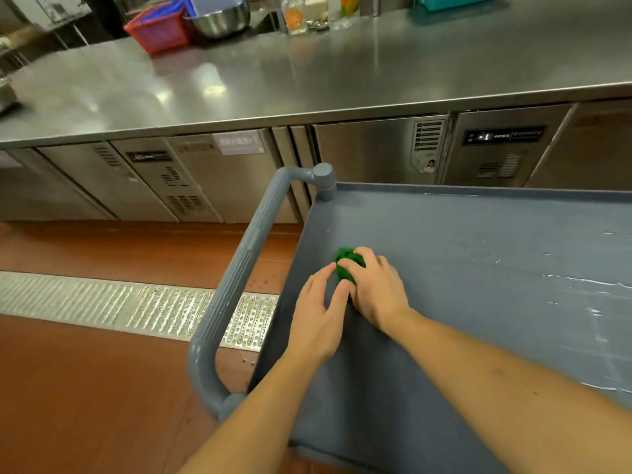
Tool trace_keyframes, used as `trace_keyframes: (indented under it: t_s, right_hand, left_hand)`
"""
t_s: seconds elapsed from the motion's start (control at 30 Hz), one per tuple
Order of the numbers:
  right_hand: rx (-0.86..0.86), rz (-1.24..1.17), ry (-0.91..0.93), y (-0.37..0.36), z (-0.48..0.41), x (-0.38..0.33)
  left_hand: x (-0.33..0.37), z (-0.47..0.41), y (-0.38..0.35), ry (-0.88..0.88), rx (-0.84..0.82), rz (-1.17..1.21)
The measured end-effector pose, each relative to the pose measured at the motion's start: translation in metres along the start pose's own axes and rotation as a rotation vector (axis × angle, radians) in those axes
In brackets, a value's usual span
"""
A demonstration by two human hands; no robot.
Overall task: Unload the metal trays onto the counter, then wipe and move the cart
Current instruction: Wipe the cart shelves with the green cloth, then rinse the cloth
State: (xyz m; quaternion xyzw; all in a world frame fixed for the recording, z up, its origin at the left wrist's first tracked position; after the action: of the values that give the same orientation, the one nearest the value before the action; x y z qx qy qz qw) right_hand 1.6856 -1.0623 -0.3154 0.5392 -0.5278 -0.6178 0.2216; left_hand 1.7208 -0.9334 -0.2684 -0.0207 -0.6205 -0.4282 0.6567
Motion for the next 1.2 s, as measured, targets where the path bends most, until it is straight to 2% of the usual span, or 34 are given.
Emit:
trace_keyframes:
  t_s: [0.13,0.3,0.53,0.77,1.0,1.2]
  right_hand:
    - [0.029,-0.001,-0.122,0.019,0.008,0.036]
    - [0.044,0.019,-0.175,0.054,0.046,0.093]
    - [0.072,0.111,-0.332,0.125,0.133,0.203]
    - [0.149,0.099,-0.549,0.188,0.225,0.296]
    - [0.177,0.171,-0.666,0.241,0.303,0.360]
    - [0.289,0.114,-0.777,0.259,0.336,0.380]
  left_hand:
    - [0.011,0.001,-0.032,-0.016,-0.058,-0.051]
    - [0.040,0.011,-0.086,-0.062,-0.144,-0.080]
    - [0.090,0.036,-0.187,-0.160,-0.262,-0.152]
    - [0.135,0.078,-0.284,-0.249,-0.383,-0.163]
    - [0.166,0.111,-0.358,-0.287,-0.447,-0.160]
    - [0.170,0.128,-0.370,-0.289,-0.476,-0.131]
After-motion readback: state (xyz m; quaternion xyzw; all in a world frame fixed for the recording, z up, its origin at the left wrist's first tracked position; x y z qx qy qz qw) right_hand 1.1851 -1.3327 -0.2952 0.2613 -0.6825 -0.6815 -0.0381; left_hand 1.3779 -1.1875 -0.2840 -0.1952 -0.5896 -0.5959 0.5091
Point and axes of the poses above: each hand's wrist, its own z-axis away from the middle knuckle, its own y-axis out of the back of the hand, x = y × z, the point moved 1 cm from there along -z, towards the middle knuckle, and after that the axes turned 8 degrees about y, right-handed, at the moved point
